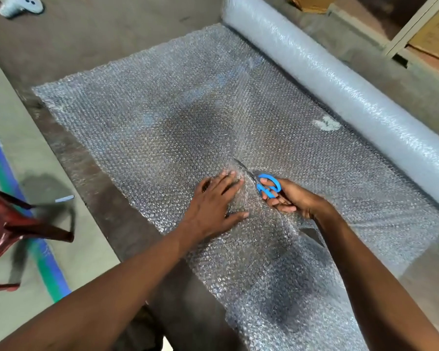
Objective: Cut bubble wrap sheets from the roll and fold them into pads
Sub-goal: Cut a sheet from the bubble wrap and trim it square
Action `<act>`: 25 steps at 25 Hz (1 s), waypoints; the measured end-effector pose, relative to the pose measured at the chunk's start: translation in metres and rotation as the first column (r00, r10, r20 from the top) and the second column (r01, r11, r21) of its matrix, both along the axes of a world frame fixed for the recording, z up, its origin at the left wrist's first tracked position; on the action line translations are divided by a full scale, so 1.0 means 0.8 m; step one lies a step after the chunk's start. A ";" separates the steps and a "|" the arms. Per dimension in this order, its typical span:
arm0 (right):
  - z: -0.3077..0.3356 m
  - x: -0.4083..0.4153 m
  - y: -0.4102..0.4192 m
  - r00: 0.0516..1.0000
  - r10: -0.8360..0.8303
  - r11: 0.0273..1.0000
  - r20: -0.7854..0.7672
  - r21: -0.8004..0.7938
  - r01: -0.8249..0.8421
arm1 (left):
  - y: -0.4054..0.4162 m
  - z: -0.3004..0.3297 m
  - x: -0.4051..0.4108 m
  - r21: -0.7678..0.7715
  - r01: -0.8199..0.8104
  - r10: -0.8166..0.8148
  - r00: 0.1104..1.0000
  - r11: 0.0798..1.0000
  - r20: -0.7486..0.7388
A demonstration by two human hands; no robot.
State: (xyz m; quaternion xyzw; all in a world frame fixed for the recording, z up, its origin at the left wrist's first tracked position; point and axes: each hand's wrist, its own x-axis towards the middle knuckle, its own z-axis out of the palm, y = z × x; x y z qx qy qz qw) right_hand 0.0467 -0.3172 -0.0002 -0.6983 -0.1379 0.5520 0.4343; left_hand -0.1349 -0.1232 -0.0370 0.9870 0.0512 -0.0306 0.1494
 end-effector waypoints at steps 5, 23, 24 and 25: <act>-0.002 0.004 0.009 1.000 0.013 1.000 0.018 -0.007 -0.013 | 0.000 -0.005 -0.004 0.017 0.011 -0.011 1.000 1.000 -0.011; -0.013 0.012 0.065 0.987 -0.105 0.993 -0.118 0.036 0.110 | 0.037 -0.002 0.009 -0.145 0.110 -0.111 0.994 0.983 0.001; -0.011 0.012 0.069 0.993 -0.083 0.996 -0.081 0.030 0.085 | 0.039 -0.002 0.010 -0.149 0.115 -0.116 0.993 0.982 0.005; -0.008 0.012 0.073 0.996 -0.068 0.997 -0.053 0.032 0.070 | 0.042 -0.002 0.011 -0.151 0.119 -0.121 0.993 0.981 0.002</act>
